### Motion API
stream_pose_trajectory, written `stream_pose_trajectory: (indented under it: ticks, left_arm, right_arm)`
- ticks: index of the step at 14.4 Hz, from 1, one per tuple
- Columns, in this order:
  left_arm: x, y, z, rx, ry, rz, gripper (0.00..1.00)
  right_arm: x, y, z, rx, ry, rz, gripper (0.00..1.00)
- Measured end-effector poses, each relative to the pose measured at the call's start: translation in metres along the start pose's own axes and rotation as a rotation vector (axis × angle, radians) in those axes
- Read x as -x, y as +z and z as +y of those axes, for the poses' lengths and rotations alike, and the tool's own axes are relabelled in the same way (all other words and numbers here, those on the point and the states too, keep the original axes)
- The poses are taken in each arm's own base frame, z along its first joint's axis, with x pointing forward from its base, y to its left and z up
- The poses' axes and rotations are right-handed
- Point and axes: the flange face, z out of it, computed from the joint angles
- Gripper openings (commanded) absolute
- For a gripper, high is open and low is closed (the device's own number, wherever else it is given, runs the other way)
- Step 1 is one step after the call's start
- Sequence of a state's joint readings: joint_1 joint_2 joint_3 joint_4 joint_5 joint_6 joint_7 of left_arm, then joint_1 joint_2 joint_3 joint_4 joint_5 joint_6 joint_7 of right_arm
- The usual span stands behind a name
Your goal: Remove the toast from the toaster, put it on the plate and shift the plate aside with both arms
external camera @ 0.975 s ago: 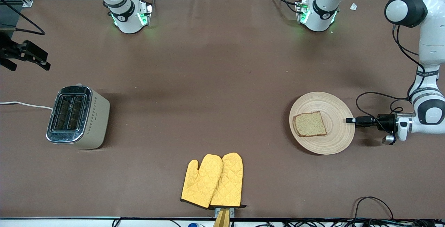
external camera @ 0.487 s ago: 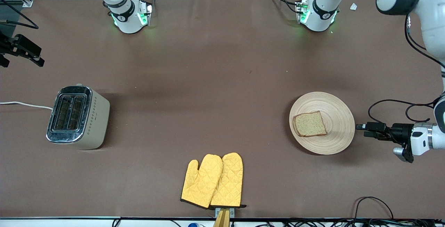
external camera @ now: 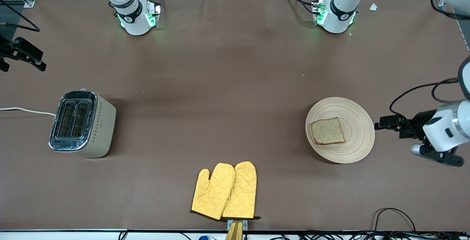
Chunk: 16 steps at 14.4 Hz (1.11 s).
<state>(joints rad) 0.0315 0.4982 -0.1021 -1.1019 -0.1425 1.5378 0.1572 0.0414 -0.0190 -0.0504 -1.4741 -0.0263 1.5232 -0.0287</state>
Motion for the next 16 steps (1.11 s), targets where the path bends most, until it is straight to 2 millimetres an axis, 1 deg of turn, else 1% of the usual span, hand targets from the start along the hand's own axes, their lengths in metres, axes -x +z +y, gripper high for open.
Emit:
stream_pose_trajectory:
  ticks: [2, 3, 4, 5, 6, 8, 9, 12, 13, 14, 16]
  left_arm:
    - [0.025, -0.052, 0.045, -0.064, -0.040, 0.039, 1.00]
    - [0.042, -0.073, 0.060, -0.077, -0.047, 0.037, 1.00]
    - [0.058, -0.089, 0.069, -0.085, -0.054, 0.033, 1.00]
    - [0.073, -0.101, 0.072, -0.093, -0.060, 0.031, 1.00]
    - [0.086, -0.107, 0.070, -0.106, -0.069, 0.031, 1.00]
    - [0.107, -0.106, 0.062, -0.139, -0.090, 0.055, 1.00]
    - [0.116, -0.100, 0.061, -0.149, -0.095, 0.079, 1.00]
    - [0.151, -0.075, 0.066, -0.169, -0.093, 0.131, 1.00]
    - [0.161, -0.070, 0.067, -0.173, -0.094, 0.136, 1.00]
    - [0.167, -0.068, 0.067, -0.176, -0.094, 0.142, 1.00]
    - [0.169, -0.072, 0.066, -0.178, -0.095, 0.143, 1.00]
  right_arm:
    - [-0.007, 0.009, 0.003, 0.001, -0.038, -0.003, 1.00]
    - [-0.011, 0.014, 0.007, 0.002, -0.062, -0.002, 1.00]
    - [-0.014, 0.020, 0.012, 0.003, -0.069, -0.007, 1.00]
    - [-0.015, 0.024, 0.015, 0.003, -0.068, -0.014, 1.00]
    - [-0.016, 0.027, 0.019, 0.002, -0.049, -0.019, 1.00]
    - [-0.017, 0.029, 0.021, 0.002, 0.014, -0.023, 1.00]
    - [-0.017, 0.029, 0.021, 0.002, 0.027, -0.022, 1.00]
    - [-0.017, 0.029, 0.021, 0.002, 0.041, -0.022, 1.00]
    - [-0.017, 0.029, 0.021, 0.002, 0.042, -0.023, 1.00]
    - [-0.017, 0.029, 0.020, 0.002, 0.041, -0.024, 1.00]
    - [-0.016, 0.029, 0.019, 0.002, 0.041, -0.025, 1.00]
